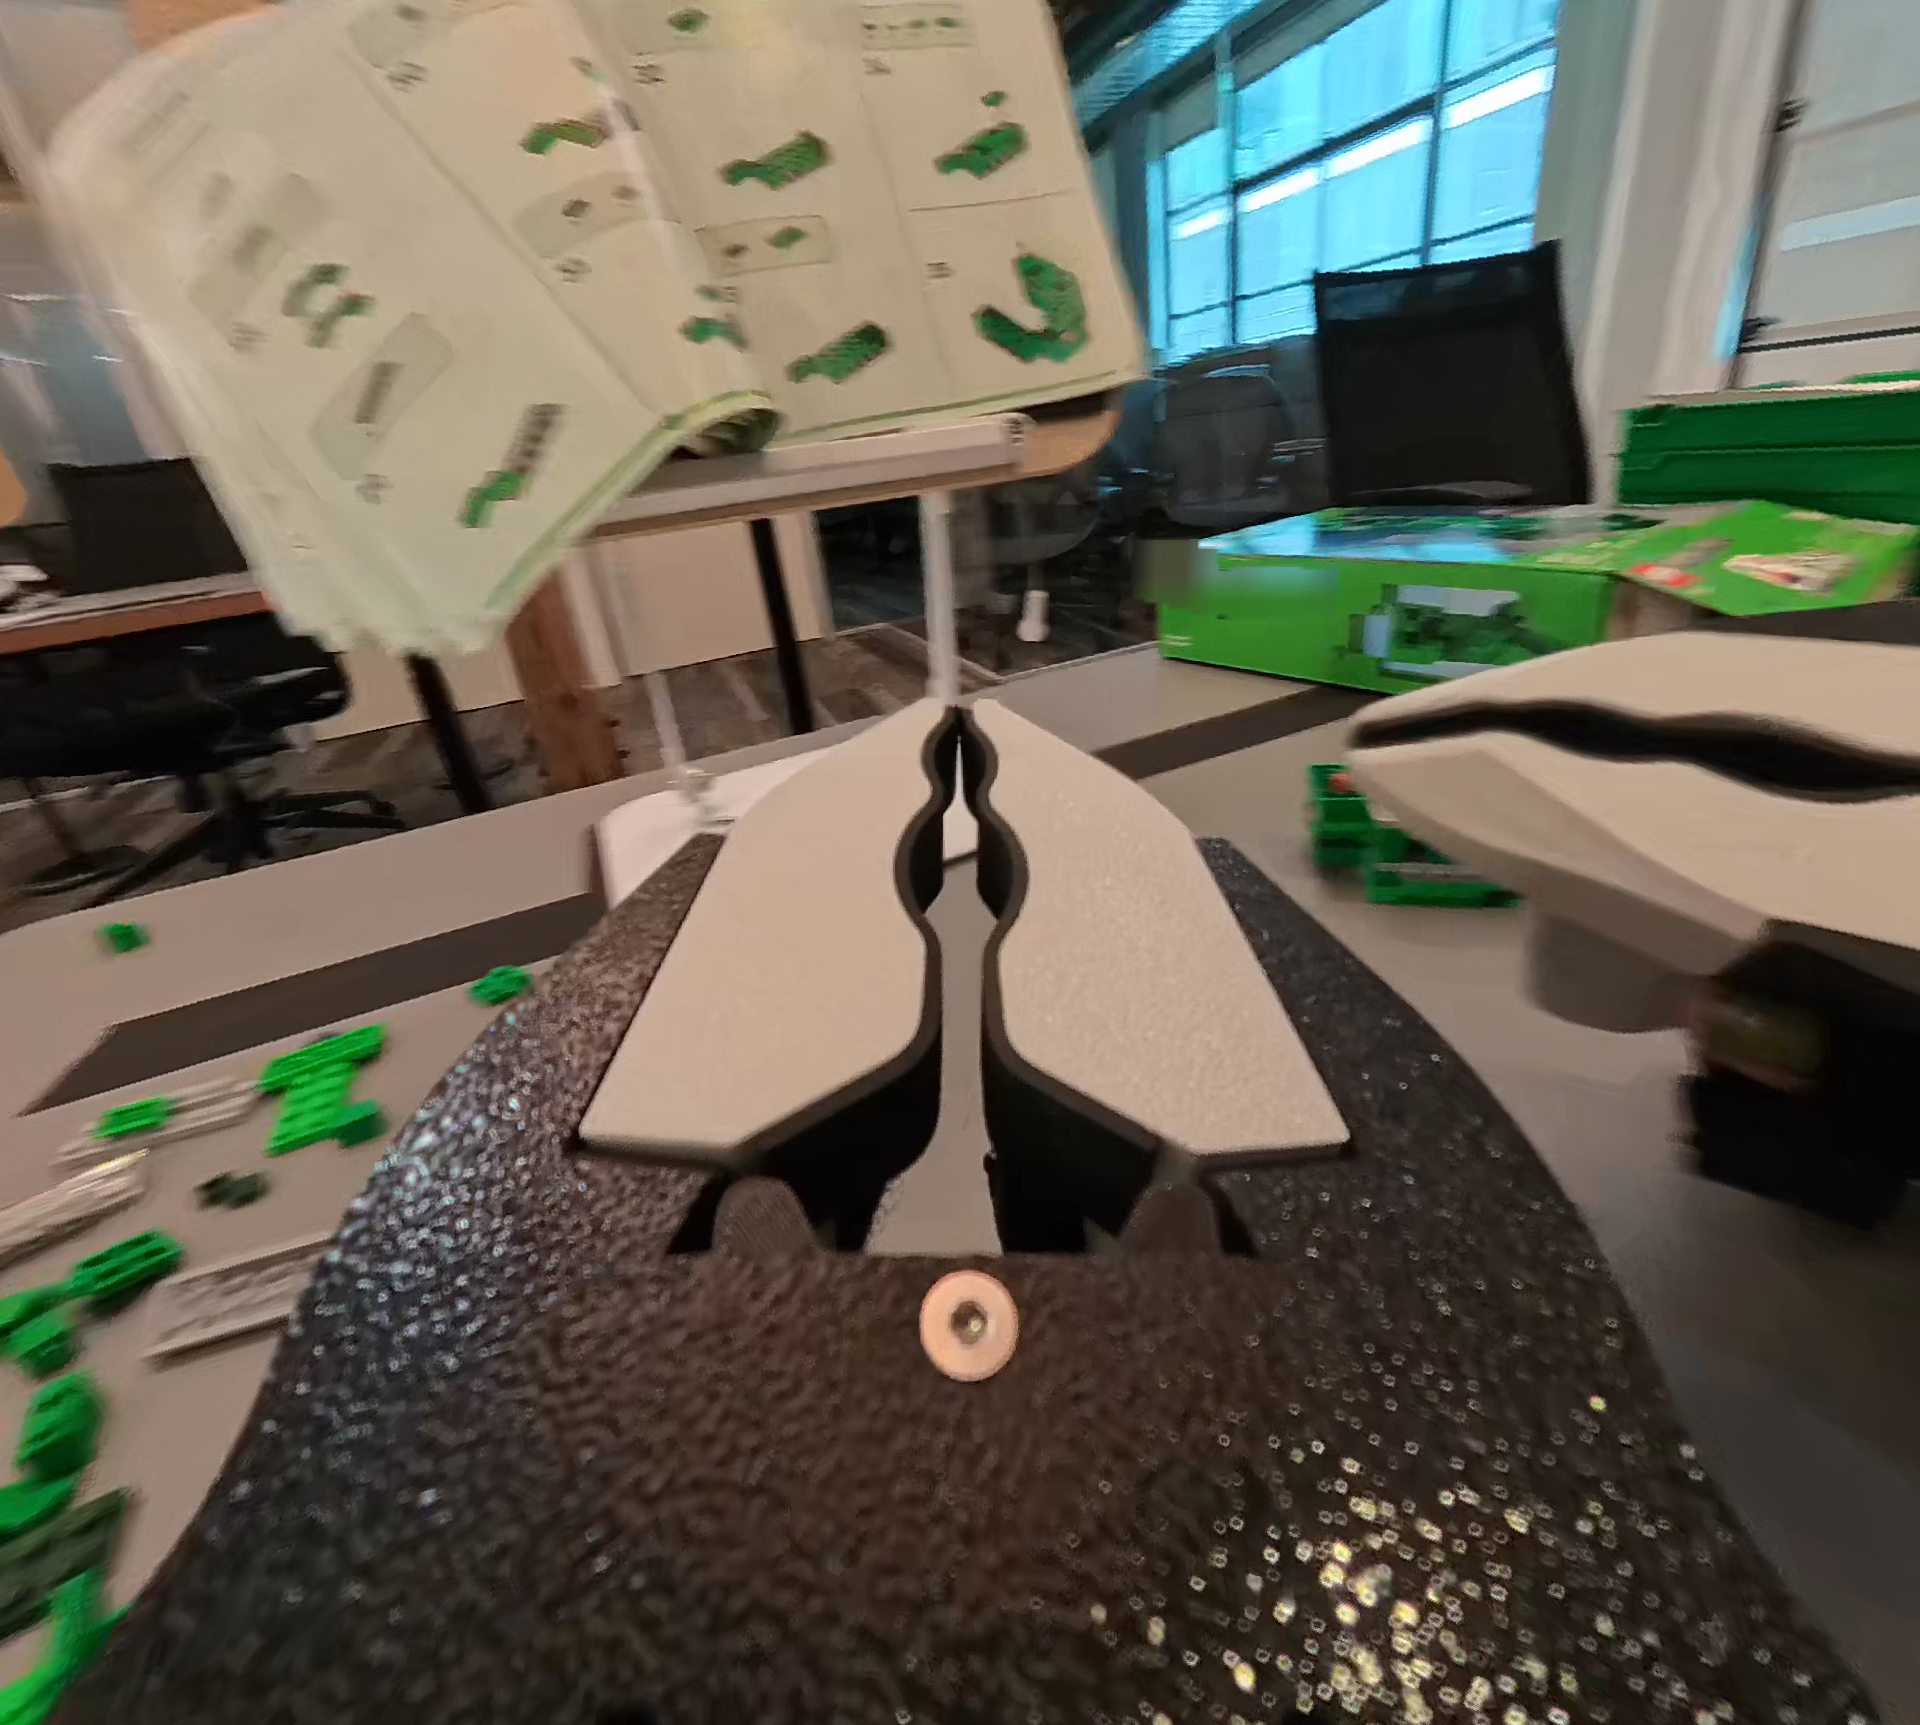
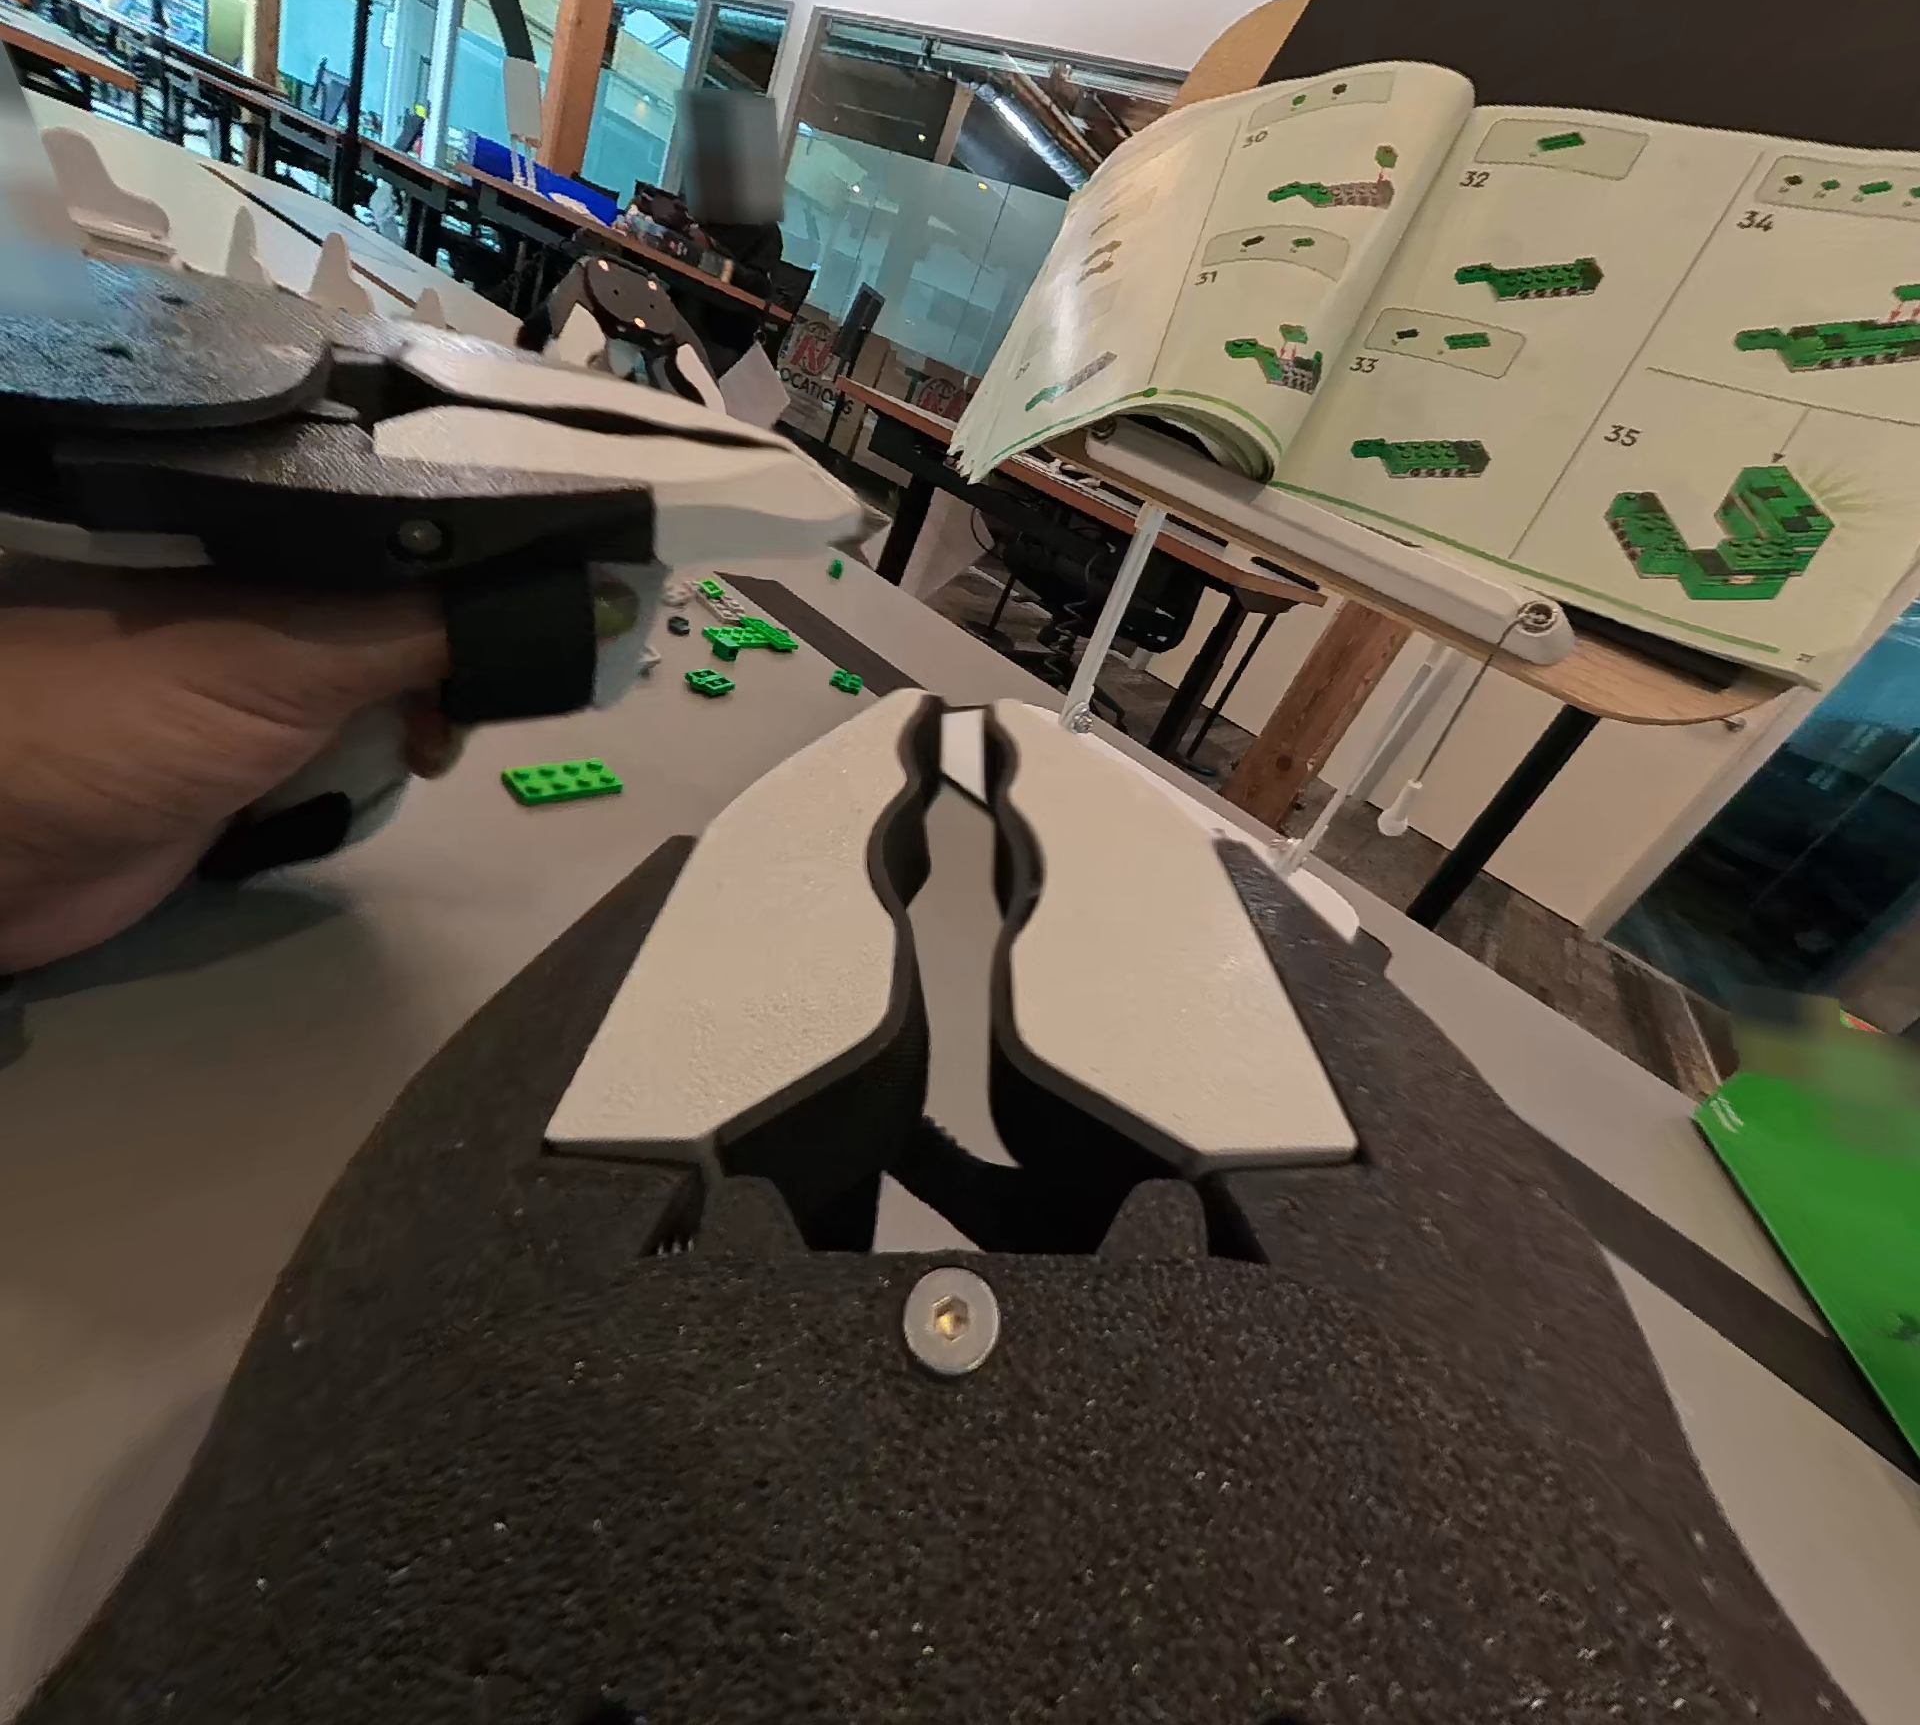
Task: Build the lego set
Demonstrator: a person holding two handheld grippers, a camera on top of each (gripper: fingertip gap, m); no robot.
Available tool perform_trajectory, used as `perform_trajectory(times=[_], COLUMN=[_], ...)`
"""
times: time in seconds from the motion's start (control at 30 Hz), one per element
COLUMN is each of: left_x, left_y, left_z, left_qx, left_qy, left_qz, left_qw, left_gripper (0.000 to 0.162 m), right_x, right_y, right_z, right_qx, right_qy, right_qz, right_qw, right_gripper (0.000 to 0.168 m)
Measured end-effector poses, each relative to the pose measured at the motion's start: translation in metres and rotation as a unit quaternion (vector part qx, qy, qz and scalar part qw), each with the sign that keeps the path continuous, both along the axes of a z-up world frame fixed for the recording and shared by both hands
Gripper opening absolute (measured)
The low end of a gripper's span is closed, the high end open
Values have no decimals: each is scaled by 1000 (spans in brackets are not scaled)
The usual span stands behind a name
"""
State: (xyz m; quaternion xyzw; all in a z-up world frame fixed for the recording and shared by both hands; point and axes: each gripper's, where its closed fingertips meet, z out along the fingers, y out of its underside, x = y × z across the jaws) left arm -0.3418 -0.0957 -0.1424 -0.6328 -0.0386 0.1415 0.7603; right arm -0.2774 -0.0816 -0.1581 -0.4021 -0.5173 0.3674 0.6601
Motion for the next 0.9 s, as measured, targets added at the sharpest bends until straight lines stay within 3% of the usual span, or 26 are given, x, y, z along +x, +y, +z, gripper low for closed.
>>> perform_trajectory(times=[0.1,0.2,0.33,0.43,0.67,0.9], left_x=[-20,-43,-66,-76,-82,-84], left_y=[-10,-23,-39,-48,-54,-54], left_z=[3,8,14,19,27,30], left_qx=[6,18,35,39,44,56], left_qy=[1,-1,-13,-3,9,-4], left_qz=[29,65,96,115,124,117], left_qw=[1000,998,995,993,991,992], left_gripper=[0,0,0,0,0,0], right_x=[-5,-23,-79,-125,-191,-199], right_y=[-1,3,13,26,59,72], right_z=[1,7,26,42,58,78], right_qx=[35,137,317,400,507,545], right_qy=[-21,-61,-116,-138,-185,-192], right_qz=[-3,-27,-40,-46,-82,-107], right_qw=[999,988,940,905,838,809], right_gripper=[16,22,28,31,54,54])
